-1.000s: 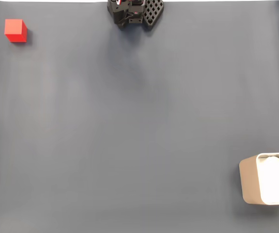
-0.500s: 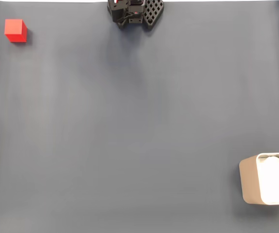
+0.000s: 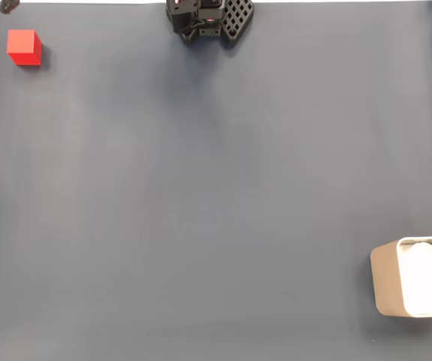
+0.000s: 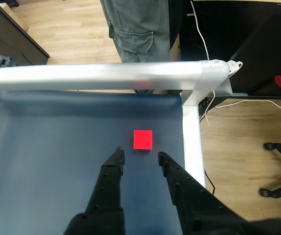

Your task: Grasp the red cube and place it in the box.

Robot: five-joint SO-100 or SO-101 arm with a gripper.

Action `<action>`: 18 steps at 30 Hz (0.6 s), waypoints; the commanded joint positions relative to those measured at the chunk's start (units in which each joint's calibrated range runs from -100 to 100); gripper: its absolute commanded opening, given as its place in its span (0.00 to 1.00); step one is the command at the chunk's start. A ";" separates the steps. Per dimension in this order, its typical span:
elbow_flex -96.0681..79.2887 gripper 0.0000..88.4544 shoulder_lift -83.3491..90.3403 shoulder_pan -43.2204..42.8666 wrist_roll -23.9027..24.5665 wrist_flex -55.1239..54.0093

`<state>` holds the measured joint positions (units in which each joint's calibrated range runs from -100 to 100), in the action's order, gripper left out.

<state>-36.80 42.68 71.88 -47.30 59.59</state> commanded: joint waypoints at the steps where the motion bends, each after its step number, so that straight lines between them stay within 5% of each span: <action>1: -1.07 0.18 -0.14 1.13 -0.73 -2.46; 18: -4.72 0.27 -4.04 2.12 -0.93 -7.87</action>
<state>-41.59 38.78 73.29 -47.99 53.78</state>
